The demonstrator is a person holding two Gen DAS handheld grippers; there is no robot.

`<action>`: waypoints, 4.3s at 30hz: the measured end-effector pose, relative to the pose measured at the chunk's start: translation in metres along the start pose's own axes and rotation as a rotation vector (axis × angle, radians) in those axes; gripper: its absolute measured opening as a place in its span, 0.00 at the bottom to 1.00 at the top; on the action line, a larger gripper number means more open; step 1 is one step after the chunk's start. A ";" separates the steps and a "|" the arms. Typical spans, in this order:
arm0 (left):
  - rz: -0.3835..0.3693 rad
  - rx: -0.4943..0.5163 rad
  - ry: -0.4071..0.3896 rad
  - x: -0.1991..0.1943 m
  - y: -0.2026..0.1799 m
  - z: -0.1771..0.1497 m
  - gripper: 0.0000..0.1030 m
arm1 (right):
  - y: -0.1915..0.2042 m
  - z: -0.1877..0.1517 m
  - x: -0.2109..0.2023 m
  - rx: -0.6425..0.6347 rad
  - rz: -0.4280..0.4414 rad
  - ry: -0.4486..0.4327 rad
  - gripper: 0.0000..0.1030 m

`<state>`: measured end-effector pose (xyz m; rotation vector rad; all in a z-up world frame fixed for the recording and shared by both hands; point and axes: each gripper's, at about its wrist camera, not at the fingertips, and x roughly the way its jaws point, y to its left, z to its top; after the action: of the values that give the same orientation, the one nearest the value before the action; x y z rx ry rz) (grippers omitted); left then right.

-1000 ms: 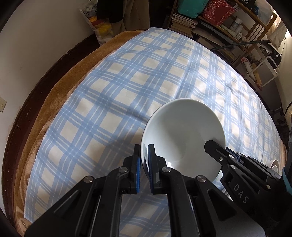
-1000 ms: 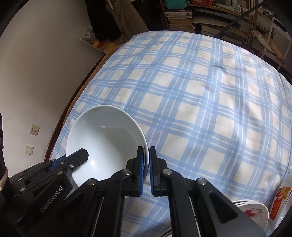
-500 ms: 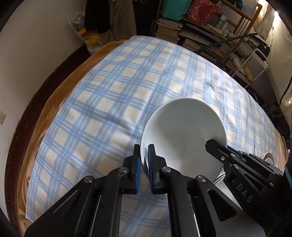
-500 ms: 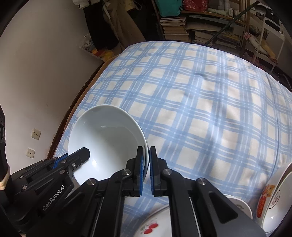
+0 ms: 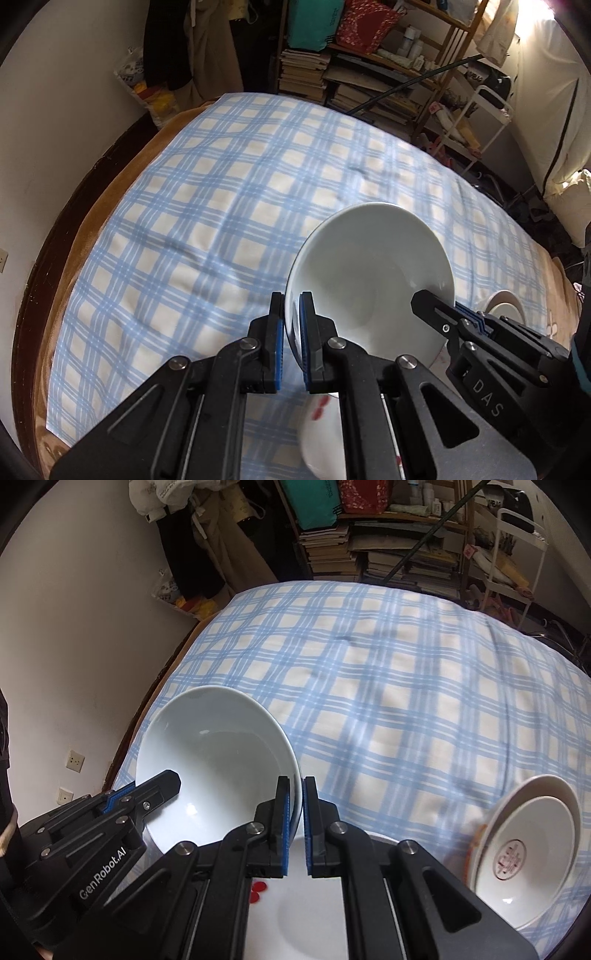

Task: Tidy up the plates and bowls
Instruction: 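Grasp and lift the bowls with both tools, carrying them toward the stacks, then lower the white bowl into the nested bowls with the right tool while the left tool lowers its bowl, then open both tools and release the bowls onto the nested stack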

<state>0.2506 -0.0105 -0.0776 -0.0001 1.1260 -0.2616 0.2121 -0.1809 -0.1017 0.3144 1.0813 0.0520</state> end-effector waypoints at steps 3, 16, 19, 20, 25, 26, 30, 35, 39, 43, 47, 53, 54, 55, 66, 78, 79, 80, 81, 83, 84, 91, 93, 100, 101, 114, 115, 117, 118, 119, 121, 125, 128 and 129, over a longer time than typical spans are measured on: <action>-0.038 0.013 -0.002 -0.007 -0.020 -0.001 0.07 | -0.015 -0.003 -0.018 0.018 -0.012 -0.021 0.08; -0.098 0.139 -0.007 -0.020 -0.123 -0.017 0.07 | -0.092 -0.018 -0.083 0.072 -0.092 -0.069 0.08; -0.117 0.154 0.004 -0.019 -0.142 -0.024 0.07 | -0.113 -0.025 -0.096 0.094 -0.100 -0.077 0.08; -0.120 0.160 0.008 -0.018 -0.148 -0.026 0.07 | -0.118 -0.027 -0.099 0.101 -0.101 -0.078 0.08; -0.116 0.196 0.017 -0.010 -0.176 -0.038 0.07 | -0.147 -0.039 -0.105 0.141 -0.103 -0.082 0.08; -0.117 0.202 0.018 -0.008 -0.180 -0.039 0.07 | -0.151 -0.042 -0.105 0.148 -0.104 -0.081 0.08; -0.122 0.226 0.031 -0.001 -0.196 -0.044 0.07 | -0.169 -0.049 -0.106 0.176 -0.100 -0.083 0.08; -0.112 0.253 0.043 0.010 -0.212 -0.048 0.07 | -0.186 -0.056 -0.100 0.218 -0.087 -0.080 0.08; -0.091 0.271 0.059 0.020 -0.219 -0.056 0.07 | -0.196 -0.063 -0.090 0.233 -0.086 -0.059 0.08; -0.069 0.291 0.068 0.030 -0.222 -0.062 0.07 | -0.204 -0.067 -0.084 0.249 -0.075 -0.052 0.08; -0.060 0.310 0.071 0.037 -0.223 -0.067 0.07 | -0.206 -0.070 -0.078 0.251 -0.078 -0.043 0.08; -0.037 0.337 0.087 0.050 -0.226 -0.072 0.10 | -0.208 -0.071 -0.070 0.232 -0.096 -0.031 0.08; -0.035 0.338 0.086 0.051 -0.225 -0.072 0.10 | -0.209 -0.071 -0.068 0.232 -0.093 -0.027 0.08; -0.035 0.339 0.083 0.052 -0.224 -0.073 0.10 | -0.209 -0.071 -0.066 0.228 -0.093 -0.022 0.08; -0.017 0.373 0.033 0.040 -0.215 -0.074 0.17 | -0.209 -0.072 -0.071 0.225 -0.064 -0.016 0.14; 0.043 0.362 0.022 0.026 -0.182 -0.063 0.30 | -0.210 -0.071 -0.099 0.234 -0.047 -0.065 0.18; 0.044 0.364 0.024 0.026 -0.181 -0.061 0.32 | -0.211 -0.071 -0.101 0.235 -0.049 -0.065 0.19; 0.050 0.378 0.022 0.027 -0.180 -0.060 0.35 | -0.212 -0.070 -0.103 0.237 -0.053 -0.066 0.22; 0.068 0.401 0.015 0.026 -0.181 -0.058 0.39 | -0.214 -0.071 -0.107 0.238 -0.060 -0.068 0.25; 0.093 0.423 -0.012 0.025 -0.179 -0.057 0.51 | -0.218 -0.072 -0.111 0.238 -0.074 -0.070 0.49; 0.093 0.419 -0.022 0.024 -0.176 -0.055 0.58 | -0.220 -0.073 -0.112 0.235 -0.087 -0.073 0.54; 0.081 0.388 -0.025 0.034 -0.164 -0.045 0.84 | -0.237 -0.077 -0.106 0.257 -0.159 -0.040 0.90; 0.095 0.384 -0.028 0.038 -0.161 -0.042 0.85 | -0.241 -0.077 -0.103 0.267 -0.168 -0.032 0.97; 0.054 0.345 0.030 0.059 -0.157 -0.030 0.86 | -0.243 -0.074 -0.099 0.233 -0.226 -0.039 1.00; 0.045 0.345 0.038 0.061 -0.158 -0.029 0.86 | -0.244 -0.074 -0.097 0.232 -0.233 -0.036 1.00; -0.014 0.362 0.114 0.083 -0.167 -0.031 0.86 | -0.259 -0.075 -0.074 0.302 -0.246 0.048 1.00; -0.017 0.362 0.117 0.084 -0.168 -0.031 0.86 | -0.259 -0.075 -0.072 0.304 -0.248 0.054 1.00; -0.029 0.356 0.131 0.086 -0.168 -0.031 0.86 | -0.261 -0.076 -0.070 0.310 -0.251 0.070 1.00; -0.041 0.348 0.140 0.087 -0.167 -0.031 0.86 | -0.262 -0.077 -0.068 0.314 -0.249 0.076 1.00; -0.058 0.337 0.152 0.088 -0.166 -0.031 0.86 | -0.262 -0.077 -0.067 0.319 -0.245 0.081 1.00; -0.080 0.312 0.174 0.091 -0.164 -0.030 0.86 | -0.263 -0.077 -0.067 0.333 -0.238 0.087 1.00; -0.107 0.284 0.188 0.091 -0.159 -0.027 0.86 | -0.267 -0.079 -0.066 0.365 -0.215 0.097 1.00; -0.117 0.283 0.184 0.088 -0.158 -0.027 0.86 | -0.268 -0.080 -0.065 0.370 -0.216 0.103 1.00; -0.120 0.280 0.188 0.087 -0.157 -0.027 0.86 | -0.267 -0.080 -0.065 0.370 -0.218 0.105 1.00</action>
<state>0.2288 -0.1776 -0.1466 0.2095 1.2693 -0.5336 0.0819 -0.4303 -0.1547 0.5283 1.2227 -0.3332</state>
